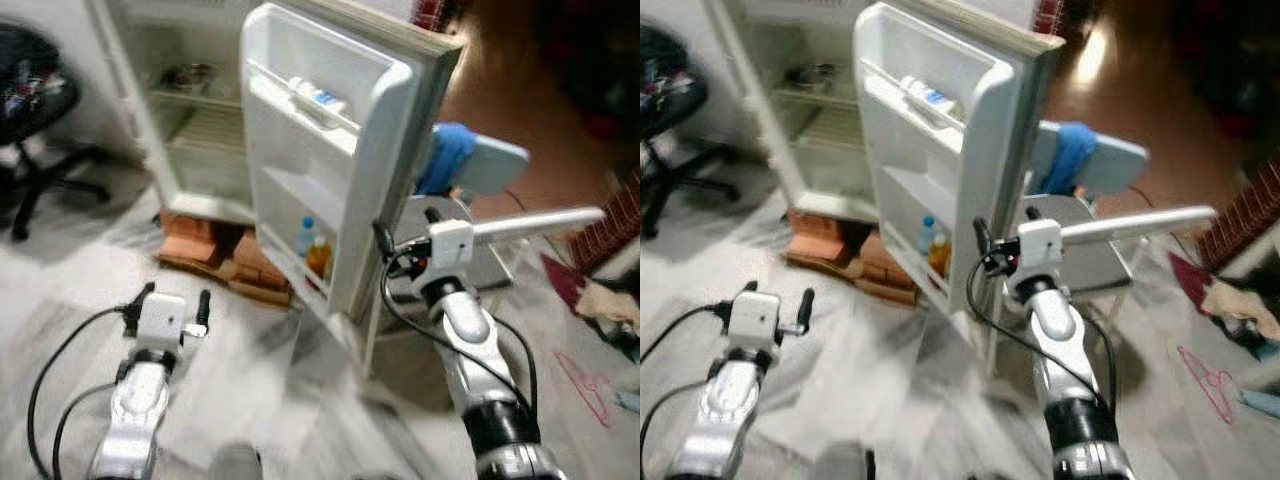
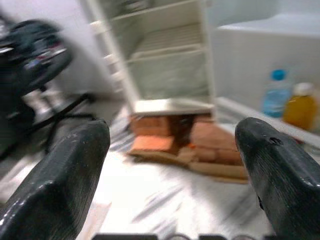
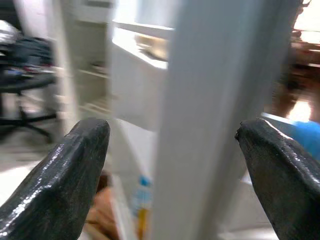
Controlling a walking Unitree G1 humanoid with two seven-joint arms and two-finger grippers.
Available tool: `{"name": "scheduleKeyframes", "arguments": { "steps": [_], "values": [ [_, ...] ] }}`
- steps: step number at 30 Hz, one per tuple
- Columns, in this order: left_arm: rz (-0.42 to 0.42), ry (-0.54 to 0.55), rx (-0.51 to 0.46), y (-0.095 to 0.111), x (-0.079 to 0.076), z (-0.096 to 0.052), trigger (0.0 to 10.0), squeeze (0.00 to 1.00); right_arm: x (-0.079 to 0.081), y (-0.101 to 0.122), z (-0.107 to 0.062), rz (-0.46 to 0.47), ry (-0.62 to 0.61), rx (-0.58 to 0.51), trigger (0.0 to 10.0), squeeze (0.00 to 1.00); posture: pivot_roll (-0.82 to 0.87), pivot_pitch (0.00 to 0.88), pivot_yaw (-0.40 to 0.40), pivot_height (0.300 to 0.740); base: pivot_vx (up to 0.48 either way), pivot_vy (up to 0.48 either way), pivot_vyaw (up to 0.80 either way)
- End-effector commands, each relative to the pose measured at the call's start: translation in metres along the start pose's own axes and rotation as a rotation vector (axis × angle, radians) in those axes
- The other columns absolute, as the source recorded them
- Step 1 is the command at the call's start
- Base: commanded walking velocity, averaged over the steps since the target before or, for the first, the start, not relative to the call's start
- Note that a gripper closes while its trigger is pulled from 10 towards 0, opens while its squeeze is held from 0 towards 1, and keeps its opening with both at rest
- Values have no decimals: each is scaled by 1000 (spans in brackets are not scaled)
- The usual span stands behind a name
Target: Restocking fridge
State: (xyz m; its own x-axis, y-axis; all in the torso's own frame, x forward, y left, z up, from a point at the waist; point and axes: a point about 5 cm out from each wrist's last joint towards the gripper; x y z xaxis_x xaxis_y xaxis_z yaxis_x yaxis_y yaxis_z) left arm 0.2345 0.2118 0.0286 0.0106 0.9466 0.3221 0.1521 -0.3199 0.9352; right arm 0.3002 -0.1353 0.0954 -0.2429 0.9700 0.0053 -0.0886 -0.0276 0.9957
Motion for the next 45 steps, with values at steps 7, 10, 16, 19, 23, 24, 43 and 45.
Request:
{"name": "scheduleKeyframes", "arguments": {
  "steps": [7, 10, 16, 19, 23, 24, 43, 45],
  "values": [
    [-4, -24, -17, 1, 4, -2, 10000, 0, -4, 5, 1, 0, -43, -25, 10000, 0, 97, 0, -48, 740, 306, 0, 322],
    [-3, -27, -19, 1, 4, -2, 10000, 0, -6, 5, -2, -1, -56, -25, 10000, 0, 95, 0, -46, 740, 475, 0, 0],
    [-6, -37, -22, 1, 4, -3, 10000, 0, -7, 3, -7, -5, -66, -22, 10000, 0, 89, 0, -44, 740, 472, 0, 0],
    [-11, -38, -22, 1, 4, -3, 10000, 0, -7, 4, -7, -5, -70, -23, 10000, 0, 89, 0, -44, 740, 459, 0, 0],
    [-14, -29, -5, -1, 2, -5, 10000, 0, -11, 5, -9, -8, -94, -26, 10000, 0, 89, 0, -45, 740, 0, 0, 0],
    [-13, -29, -2, -2, 2, -6, 10000, 0, -11, 5, -10, -8, -97, -27, 10000, 0, 89, 0, -45, 740, 0, 0, 0],
    [-52, 14, 123, -35, 3, -61, 10000, 0, 44, 51, 17, 505, 474, -65, 10000, 0, 140, 29, -71, 740, 0, 0, 0],
    [-62, 36, 145, -38, 5, -65, 10000, 0, 57, 64, 9, 590, 635, -71, 10000, 0, 151, 27, -81, 740, 0, 0, 0]
  ]
}}
Point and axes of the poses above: a point about 5 cm out from each wrist's last joint towards the gripper, its own z axis pointing out of the wrist towards the gripper, its own y axis along the axis of the wrist's last joint, x = y × z, and after that the axes turned 2 degrees about z, right-handed
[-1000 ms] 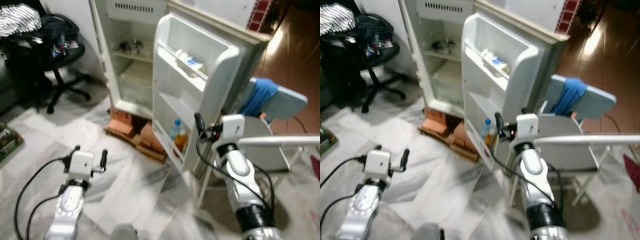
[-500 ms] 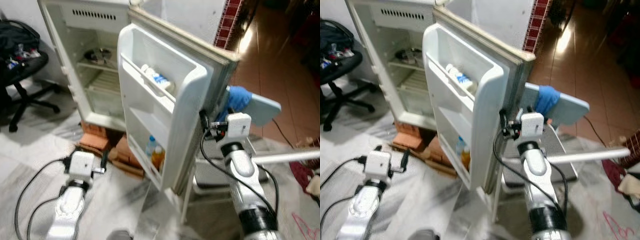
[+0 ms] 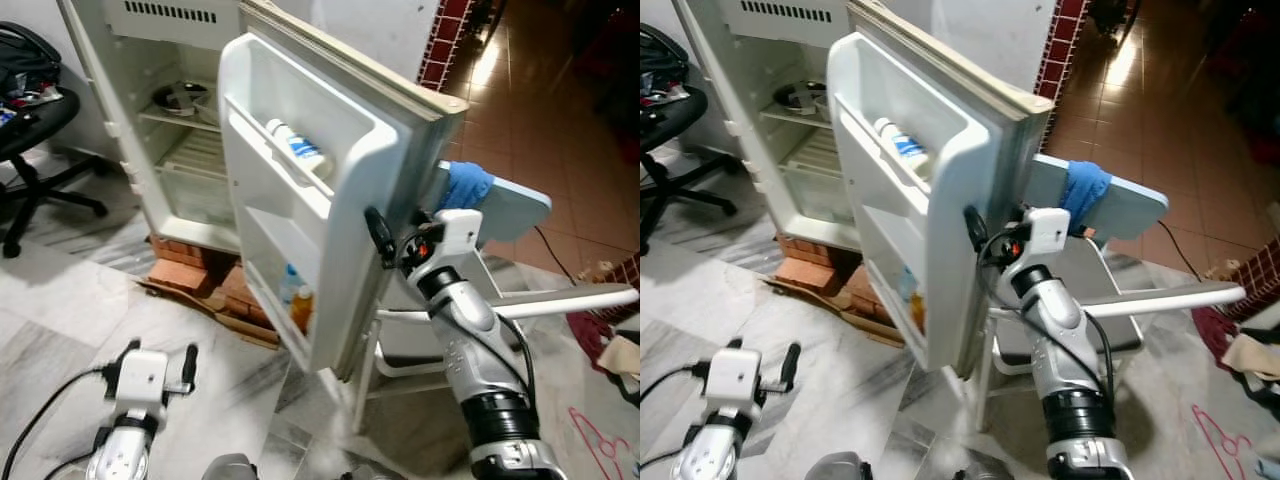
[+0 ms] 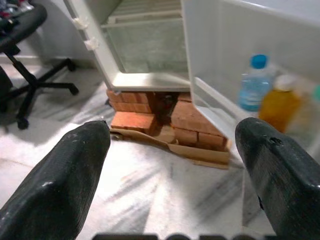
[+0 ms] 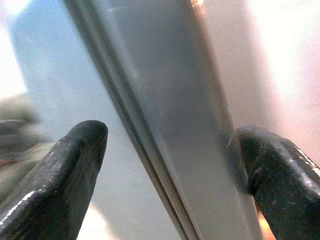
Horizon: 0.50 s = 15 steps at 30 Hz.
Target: Restocking fridge
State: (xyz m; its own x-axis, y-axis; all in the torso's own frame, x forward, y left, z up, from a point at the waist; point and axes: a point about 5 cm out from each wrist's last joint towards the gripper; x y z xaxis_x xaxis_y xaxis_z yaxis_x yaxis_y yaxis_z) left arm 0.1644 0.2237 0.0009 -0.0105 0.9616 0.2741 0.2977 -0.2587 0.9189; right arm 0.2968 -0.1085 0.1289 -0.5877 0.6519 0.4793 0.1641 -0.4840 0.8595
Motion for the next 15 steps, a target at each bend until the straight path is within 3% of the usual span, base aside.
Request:
{"name": "scheduleKeyframes", "arguments": {
  "steps": [1, 4, 8, 9, 10, 11, 12, 15],
  "values": [
    [-18, 43, 14, -3, 6, -6, 10000, 0, 48, 13, 13, 65, 331, -5, 10000, 0, 164, 28, -93, 740, 0, 0, 0],
    [-38, 73, 51, -13, 9, -16, 10000, 0, 58, 11, 8, 104, 432, 46, 10000, 0, 182, 26, -110, 740, 0, 0, 0],
    [-47, 85, 66, -17, 10, -21, 10000, 0, 60, 9, 5, 115, 459, 70, 10000, 0, 182, 26, -110, 740, 0, 0, 0],
    [-59, 109, 82, -21, 12, -24, 10000, 0, 54, 4, 5, 94, 442, 97, 10000, 0, 194, 26, -121, 740, 0, 0, 0],
    [-64, 153, 107, -28, 20, -19, 10000, 0, 27, -10, 6, -14, 301, 150, 10000, 0, 203, 24, -125, 740, 0, 0, 0],
    [-64, 153, 107, -28, 20, -19, 10000, 0, 27, -10, 6, -14, 301, 150, 10000, 0, 203, 24, -125, 740, 0, 0, 0],
    [-63, 164, 113, -30, 22, -16, 10000, 0, 17, -14, 7, -64, 241, 165, 10000, 0, 204, 22, -123, 740, 0, 0, 0],
    [-23, 155, 114, -27, 29, 8, 10000, 0, -6, -12, 2, -139, 87, 175, 10000, 0, 191, 24, -114, 740, 0, 0, 0]
  ]
}}
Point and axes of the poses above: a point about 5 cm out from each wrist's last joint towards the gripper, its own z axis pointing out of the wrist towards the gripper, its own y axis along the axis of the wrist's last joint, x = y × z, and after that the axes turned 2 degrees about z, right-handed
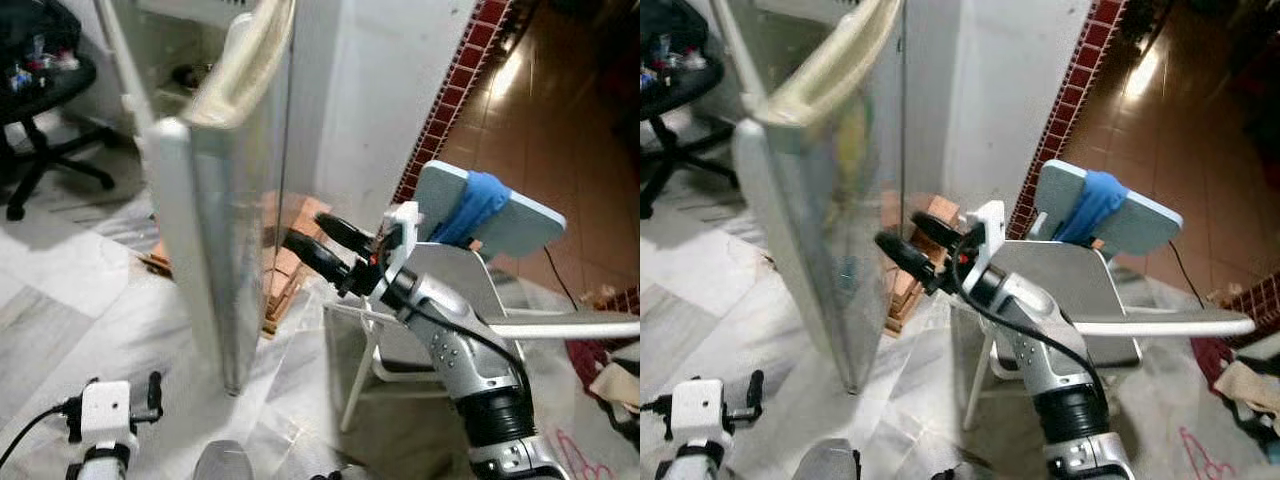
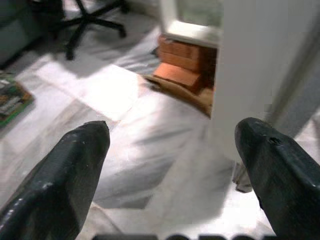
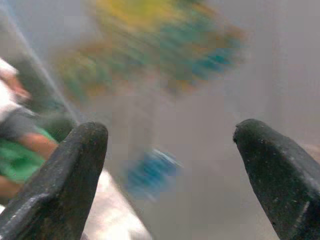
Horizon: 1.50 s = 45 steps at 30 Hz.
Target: Restocking fridge
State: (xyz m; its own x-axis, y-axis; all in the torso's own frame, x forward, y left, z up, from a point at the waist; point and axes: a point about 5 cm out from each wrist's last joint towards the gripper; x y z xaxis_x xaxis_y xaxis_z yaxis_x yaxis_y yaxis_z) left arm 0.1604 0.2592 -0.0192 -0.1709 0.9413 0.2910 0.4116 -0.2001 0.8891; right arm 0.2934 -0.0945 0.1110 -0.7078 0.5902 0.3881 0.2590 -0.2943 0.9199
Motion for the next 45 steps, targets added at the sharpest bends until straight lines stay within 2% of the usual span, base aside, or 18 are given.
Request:
{"name": "scheduleKeyframes", "arguments": {
  "steps": [1, 2, 3, 5, 8, 10, 11, 12, 14, 15, 16, 17, 18, 20, 24, 27, 34, 45],
  "values": [
    [29, -13, -20, 4, 1, 6, 10000, 0, -15, 9, -7, -79, -114, -17, 10000, 0, 191, 24, -114, 740, 0, 0, 0],
    [38, -28, -30, 5, 0, 8, 10000, 0, -19, 8, -10, -121, -165, -20, 10000, 0, 184, 27, -113, 740, 0, 0, 0],
    [46, -42, -58, 10, 2, 11, 10000, 0, -28, 9, -16, -172, -286, -36, 10000, 0, 177, 26, -109, 740, 0, 304, 0],
    [41, -44, -68, 13, 3, 13, 10000, 0, -30, 9, -18, -179, -325, -44, 10000, 0, 177, 26, -109, 740, 0, 304, 0],
    [27, -61, -154, 37, 3, 24, 10000, 0, -34, 8, -24, -209, -439, -85, 10000, 0, 158, 21, -98, 740, 0, 480, 0],
    [8, -80, -226, 59, -3, 28, 10000, 0, -35, 6, -26, -229, -479, -99, 10000, 0, 151, 17, -95, 740, 0, 480, 0],
    [8, -80, -226, 59, -3, 28, 10000, 0, -35, 6, -26, -229, -479, -99, 10000, 0, 151, 17, -95, 740, 0, 480, 0],
    [-10, -93, -285, 77, -9, 31, 10000, 0, -34, 5, -27, -253, -496, -107, 10000, 0, 141, 26, -87, 740, 0, 480, -406],
    [-15, -95, -304, 82, -12, 32, 10000, 0, -34, 5, -28, -266, -504, -112, 10000, 0, 136, 28, -84, 740, 0, 480, -406],
    [-40, -108, -333, 94, -18, 31, 10000, 0, -35, 4, -30, -278, -532, -122, 10000, 0, 130, 29, -81, 740, 0, 480, -800],
    [-60, -113, -333, 96, -21, 30, 10000, 0, -35, 5, -32, -283, -547, -128, 10000, 0, 123, 32, -79, 740, 0, 480, -800],
    [-60, -113, -333, 96, -21, 30, 10000, 0, -35, 5, -32, -283, -547, -128, 10000, 0, 123, 32, -79, 740, 0, 480, -800],
    [-110, -124, -310, 100, -28, 28, 10000, 0, -37, 5, -35, -290, -569, -136, 10000, 0, 117, 36, -72, 740, 0, 476, -800],
    [-136, -135, -289, 100, -32, 27, 10000, 0, -37, 5, -37, -301, -580, -136, 10000, 0, 115, 37, -72, 740, 0, 471, -800],
    [-126, -141, -289, 104, -32, 24, 10000, 0, -41, 4, -44, -317, -609, -133, 10000, 0, 112, 35, -73, 740, 0, 470, -800],
    [-124, -100, -276, 104, -28, 24, 10000, 0, -45, 3, -49, -324, -640, -133, 10000, 0, 110, 32, -73, 740, 0, 471, -800],
    [-110, -147, -273, 108, -37, 16, 10000, 0, -43, 2, -51, -330, -650, -139, 10000, 0, 106, 38, -76, 740, 0, 469, -800],
    [-95, -173, -270, 113, -39, 16, 10000, 0, -41, -2, -53, -319, -656, -145, 10000, 0, 98, 30, -63, 740, 0, 479, -560]
  ]
}}
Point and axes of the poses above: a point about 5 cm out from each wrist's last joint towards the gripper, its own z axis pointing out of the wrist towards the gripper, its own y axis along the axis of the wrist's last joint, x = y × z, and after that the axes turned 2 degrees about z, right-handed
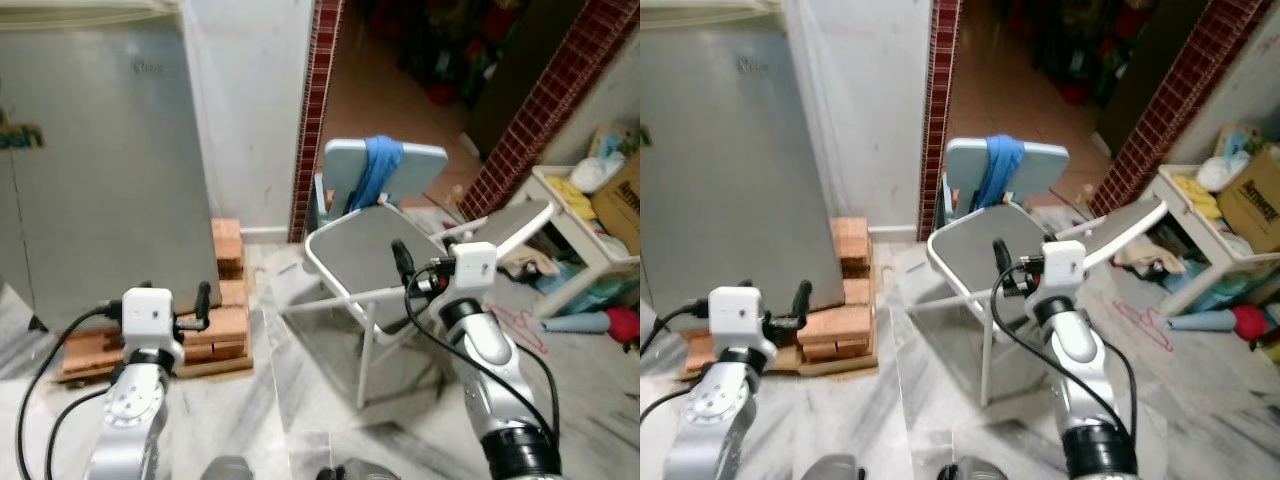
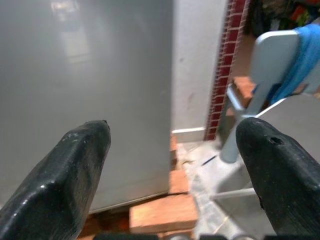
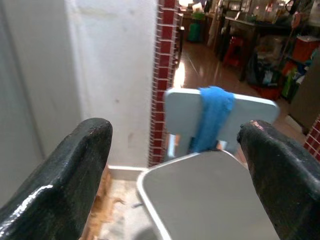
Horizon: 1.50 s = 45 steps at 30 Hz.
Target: Restocking fridge
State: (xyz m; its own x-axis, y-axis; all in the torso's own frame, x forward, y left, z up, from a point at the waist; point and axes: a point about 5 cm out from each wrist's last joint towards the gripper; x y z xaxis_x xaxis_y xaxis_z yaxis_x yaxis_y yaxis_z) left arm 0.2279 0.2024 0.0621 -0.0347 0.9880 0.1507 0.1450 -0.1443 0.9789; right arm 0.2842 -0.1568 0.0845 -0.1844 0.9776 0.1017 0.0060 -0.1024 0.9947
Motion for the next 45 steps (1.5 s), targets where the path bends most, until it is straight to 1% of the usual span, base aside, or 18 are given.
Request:
{"name": "scheduleKeyframes", "arguments": {
  "steps": [1, 5, 6, 8, 11, 14, 21, 26, 27, 32, 37, 42, 45],
  "values": [
    [14, -8, 1, 1, 2, -1, 10000, 0, -1, 5, 2, -3, -6, -17, 10000, 0, 98, 30, -61, 740, 0, 480, 0],
    [49, -49, -5, 2, -2, -1, 10000, 0, -4, 2, -1, 2, -21, -9, 10000, 0, 96, 23, -52, 740, 0, 480, 0],
    [58, -57, -6, 2, -3, -1, 10000, 0, -4, 1, -1, 3, -25, -8, 10000, 0, 94, 19, -39, 740, 0, 480, 0],
    [82, -90, -10, 2, -5, 2, 10000, 0, -5, 0, -1, 7, -45, -13, 10000, 0, 88, 12, -14, 740, 0, 480, 0],
    [91, -107, -13, 3, -6, 4, 10000, 0, -5, -1, -2, 12, -57, -17, 10000, 0, 86, 11, -9, 740, 0, 480, 0],
    [109, -148, -16, 5, -9, 9, 10000, 0, -5, -4, -4, 22, -83, -12, 10000, 0, 77, 7, 9, 740, 0, 480, 0],
    [97, -140, -8, 3, -7, 12, 10000, 0, -5, -9, -7, 20, -78, 16, 10000, 0, 77, 4, -11, 740, 0, 480, 0],
    [81, -148, 3, -2, -11, 8, 10000, 0, -8, -5, -1, 11, -69, 10, 10000, 0, 85, 4, -23, 740, 0, 478, -800],
    [82, -155, 10, -5, -13, 6, 10000, 0, -9, -3, 2, 10, -68, 6, 10000, 0, 88, 4, -26, 740, 0, 469, -800],
    [98, -179, 30, -11, -16, 4, 10000, 0, -8, -2, 5, 8, -59, 5, 10000, 0, 91, 4, -29, 740, 0, 457, -603],
    [90, -179, 37, -12, -14, 5, 10000, 0, -4, -4, 4, 18, -45, 12, 10000, 0, 87, 4, -31, 740, 0, 449, 0],
    [91, -164, 39, -12, -13, 6, 10000, 0, -4, -6, 3, 20, -46, 21, 10000, 0, 85, 6, -34, 740, 0, 441, 0],
    [101, -193, 43, -14, -14, 5, 10000, 0, -5, -8, 2, 24, -51, 33, 10000, 0, 85, 6, -35, 740, 0, 429, 0]
  ]
}}
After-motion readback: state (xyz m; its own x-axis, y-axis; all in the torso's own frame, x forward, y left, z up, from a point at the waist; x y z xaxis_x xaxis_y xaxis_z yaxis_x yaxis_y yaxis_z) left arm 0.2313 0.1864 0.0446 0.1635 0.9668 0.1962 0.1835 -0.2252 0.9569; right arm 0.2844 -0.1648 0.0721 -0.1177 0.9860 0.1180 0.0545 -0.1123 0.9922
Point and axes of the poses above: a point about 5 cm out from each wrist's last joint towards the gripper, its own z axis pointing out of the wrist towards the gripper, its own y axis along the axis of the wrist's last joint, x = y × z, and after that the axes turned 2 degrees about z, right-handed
